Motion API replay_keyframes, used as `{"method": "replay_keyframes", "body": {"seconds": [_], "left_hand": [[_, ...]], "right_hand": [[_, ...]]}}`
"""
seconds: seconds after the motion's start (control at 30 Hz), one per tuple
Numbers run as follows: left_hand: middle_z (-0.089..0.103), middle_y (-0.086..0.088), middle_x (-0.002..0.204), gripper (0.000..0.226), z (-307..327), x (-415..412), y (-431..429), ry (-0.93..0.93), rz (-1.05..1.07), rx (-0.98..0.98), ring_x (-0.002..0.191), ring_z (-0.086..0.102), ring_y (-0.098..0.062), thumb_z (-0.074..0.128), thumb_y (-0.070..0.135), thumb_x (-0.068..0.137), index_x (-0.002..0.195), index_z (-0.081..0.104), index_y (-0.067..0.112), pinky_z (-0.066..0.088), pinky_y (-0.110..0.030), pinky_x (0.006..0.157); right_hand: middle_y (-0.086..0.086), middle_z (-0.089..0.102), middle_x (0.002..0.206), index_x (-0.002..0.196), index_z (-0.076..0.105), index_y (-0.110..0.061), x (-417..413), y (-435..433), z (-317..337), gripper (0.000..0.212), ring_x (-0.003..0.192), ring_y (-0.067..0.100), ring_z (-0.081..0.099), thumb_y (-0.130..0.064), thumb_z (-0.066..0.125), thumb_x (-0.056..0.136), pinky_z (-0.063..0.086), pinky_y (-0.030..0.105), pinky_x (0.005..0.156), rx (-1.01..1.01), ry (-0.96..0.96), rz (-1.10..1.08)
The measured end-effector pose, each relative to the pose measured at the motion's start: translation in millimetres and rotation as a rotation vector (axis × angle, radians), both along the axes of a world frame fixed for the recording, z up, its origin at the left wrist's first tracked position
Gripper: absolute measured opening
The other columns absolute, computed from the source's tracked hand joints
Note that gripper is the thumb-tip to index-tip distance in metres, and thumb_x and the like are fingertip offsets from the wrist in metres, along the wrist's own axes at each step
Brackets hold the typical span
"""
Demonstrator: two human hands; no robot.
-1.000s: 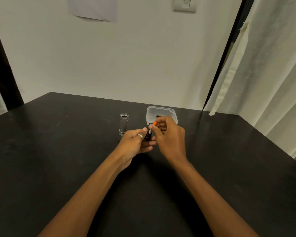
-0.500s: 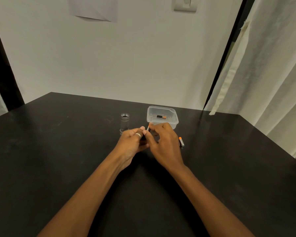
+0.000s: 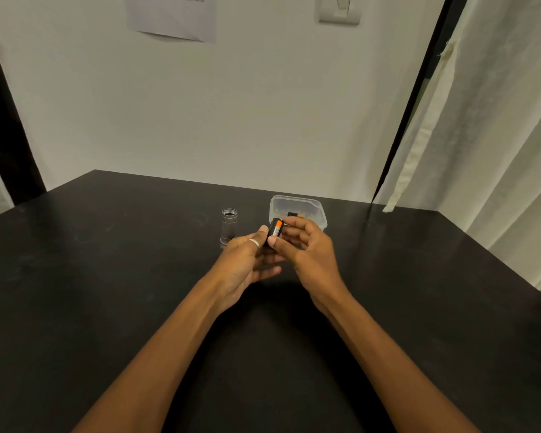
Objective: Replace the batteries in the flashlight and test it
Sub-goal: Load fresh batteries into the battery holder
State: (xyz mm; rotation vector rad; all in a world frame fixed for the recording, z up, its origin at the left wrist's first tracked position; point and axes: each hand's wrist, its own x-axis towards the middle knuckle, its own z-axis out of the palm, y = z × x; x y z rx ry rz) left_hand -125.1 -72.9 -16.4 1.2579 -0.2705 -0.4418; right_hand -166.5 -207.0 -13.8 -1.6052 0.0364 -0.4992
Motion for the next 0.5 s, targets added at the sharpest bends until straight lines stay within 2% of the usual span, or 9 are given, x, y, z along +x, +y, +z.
{"method": "replay_keyframes", "body": {"seconds": [0.17,0.27,0.33,0.5], "left_hand": [[0.079,-0.007,0.104,0.039,2.0,-3.1,-0.8,-0.045,-0.046,0.05,0.095,0.074,-0.018,0.055,0.044,0.1,0.113,0.073,0.012,0.059,-0.035,0.085],[0.078,-0.008,0.107,0.039,2.4,-3.5,0.2,-0.052,-0.059,0.053,0.1,0.074,-0.019,0.058,0.045,0.098,0.114,0.074,0.013,0.058,-0.035,0.087],[0.079,-0.006,0.107,0.035,1.1,-3.7,0.3,-0.075,-0.064,0.071,0.104,0.074,-0.02,0.059,0.043,0.098,0.114,0.074,0.015,0.057,-0.035,0.088],[0.078,-0.008,0.111,0.03,-1.3,-2.3,0.6,-0.06,-0.056,0.046,0.106,0.074,-0.021,0.057,0.032,0.102,0.122,0.065,0.011,0.056,-0.035,0.086]], "right_hand": [[0.006,0.078,0.106,0.118,0.069,-0.011,-2.0,-3.4,2.3,0.03,0.1,0.016,0.075,-0.013,0.078,0.09,0.061,0.026,0.084,0.072,-0.029,0.001],[0.007,0.078,0.106,0.119,0.068,-0.013,-1.8,-2.3,4.3,0.029,0.096,0.013,0.076,-0.013,0.076,0.091,0.06,0.023,0.08,0.105,-0.017,-0.001],[0.008,0.078,0.104,0.118,0.069,-0.011,-2.1,-1.4,6.1,0.026,0.091,0.01,0.076,-0.013,0.075,0.093,0.059,0.02,0.074,0.15,-0.017,-0.011],[0.007,0.079,0.101,0.108,0.073,-0.013,0.4,-5.4,2.7,0.013,0.092,0.016,0.075,-0.02,0.07,0.098,0.059,0.024,0.077,0.109,-0.01,-0.066]]}}
